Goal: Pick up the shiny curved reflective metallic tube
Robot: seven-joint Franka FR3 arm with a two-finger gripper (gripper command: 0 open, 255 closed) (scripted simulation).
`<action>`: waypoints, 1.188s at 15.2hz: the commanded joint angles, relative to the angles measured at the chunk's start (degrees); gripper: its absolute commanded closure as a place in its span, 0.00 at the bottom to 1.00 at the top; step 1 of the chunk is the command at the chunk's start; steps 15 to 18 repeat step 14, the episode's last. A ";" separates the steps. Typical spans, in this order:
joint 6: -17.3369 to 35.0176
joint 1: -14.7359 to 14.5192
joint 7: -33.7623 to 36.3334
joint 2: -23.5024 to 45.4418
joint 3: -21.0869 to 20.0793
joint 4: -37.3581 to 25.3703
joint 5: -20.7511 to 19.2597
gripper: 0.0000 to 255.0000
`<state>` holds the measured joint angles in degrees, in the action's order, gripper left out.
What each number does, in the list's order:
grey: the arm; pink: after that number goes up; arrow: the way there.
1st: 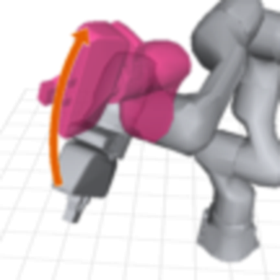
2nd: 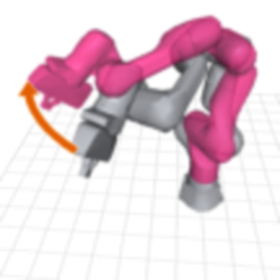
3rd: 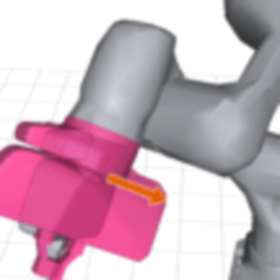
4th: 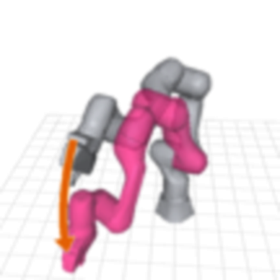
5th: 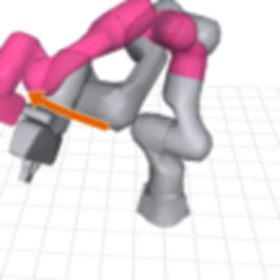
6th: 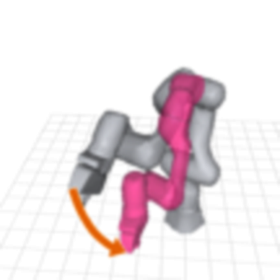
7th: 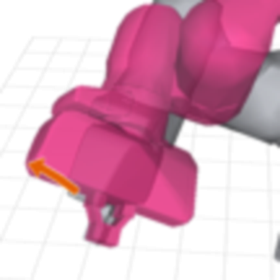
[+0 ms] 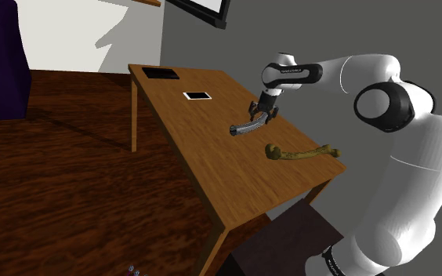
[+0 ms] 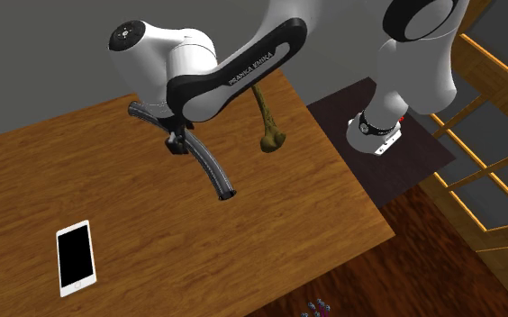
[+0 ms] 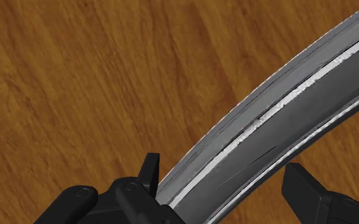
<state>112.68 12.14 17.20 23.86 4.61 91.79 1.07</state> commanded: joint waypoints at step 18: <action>-9.22 0.06 -0.02 -2.06 0.11 -7.19 -0.18 1.00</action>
